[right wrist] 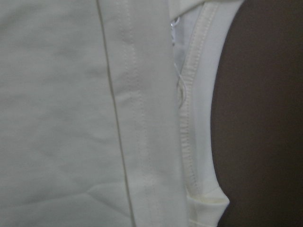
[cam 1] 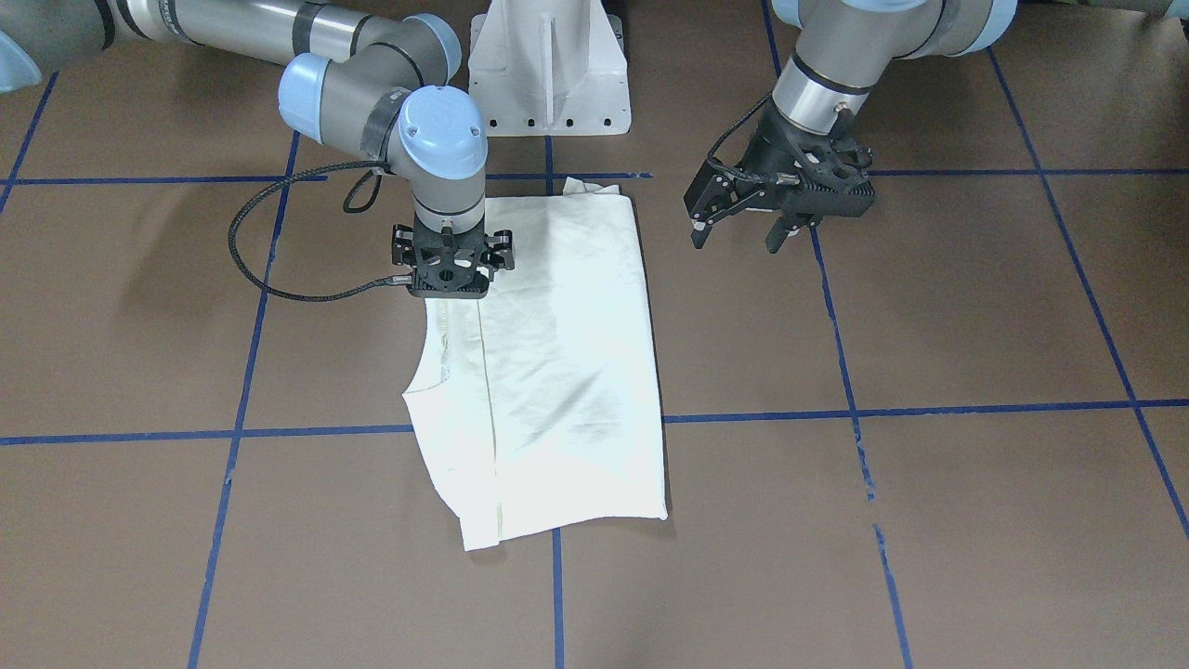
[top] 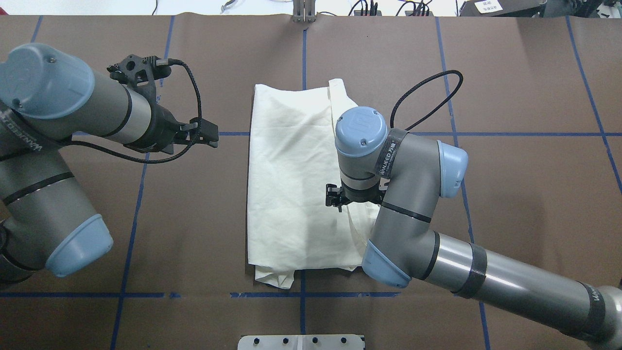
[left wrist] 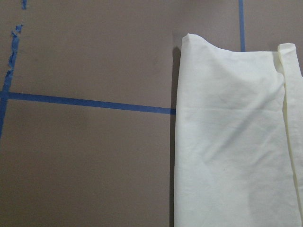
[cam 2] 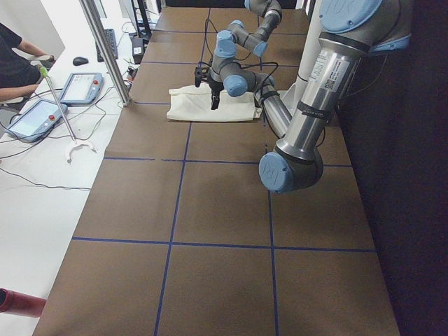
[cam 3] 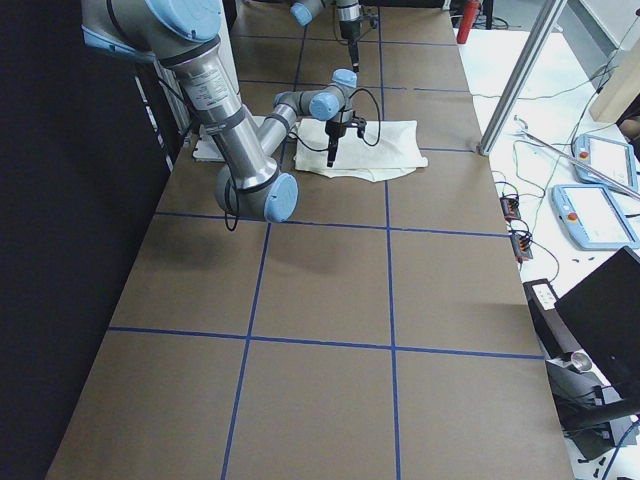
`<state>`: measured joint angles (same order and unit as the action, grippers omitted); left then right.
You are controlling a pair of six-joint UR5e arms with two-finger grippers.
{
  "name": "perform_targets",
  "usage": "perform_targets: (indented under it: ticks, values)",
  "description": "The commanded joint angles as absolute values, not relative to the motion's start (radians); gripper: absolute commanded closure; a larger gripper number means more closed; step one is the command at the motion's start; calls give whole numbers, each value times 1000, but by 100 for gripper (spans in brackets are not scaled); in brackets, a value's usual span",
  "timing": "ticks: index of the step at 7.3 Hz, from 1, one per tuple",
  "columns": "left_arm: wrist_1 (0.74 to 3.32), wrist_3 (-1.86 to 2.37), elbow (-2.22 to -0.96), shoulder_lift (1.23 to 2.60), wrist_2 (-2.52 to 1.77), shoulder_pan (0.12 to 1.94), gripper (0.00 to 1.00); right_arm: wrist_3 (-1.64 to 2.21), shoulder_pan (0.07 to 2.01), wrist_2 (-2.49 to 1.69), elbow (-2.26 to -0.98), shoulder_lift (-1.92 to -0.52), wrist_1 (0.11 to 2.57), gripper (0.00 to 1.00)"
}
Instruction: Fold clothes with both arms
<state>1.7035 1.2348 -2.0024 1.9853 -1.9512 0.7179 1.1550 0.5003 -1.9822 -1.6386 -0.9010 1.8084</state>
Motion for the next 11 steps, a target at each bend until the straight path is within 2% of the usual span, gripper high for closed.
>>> perform_targets:
  ticks: [1,4,11]
  values:
    - [1704,1236,-2002,1983,-1953,718,0,1155,459,-1994,-1648,-913,1871,0]
    - [1704,1235,-2003,1982,-1951,718,0,1157,426,-1993,-1652,-922,1871,0]
    - [1704,1247,-2006,1991,-1953,716,0,1143,500,-1987,-1681,-998,1871,0]
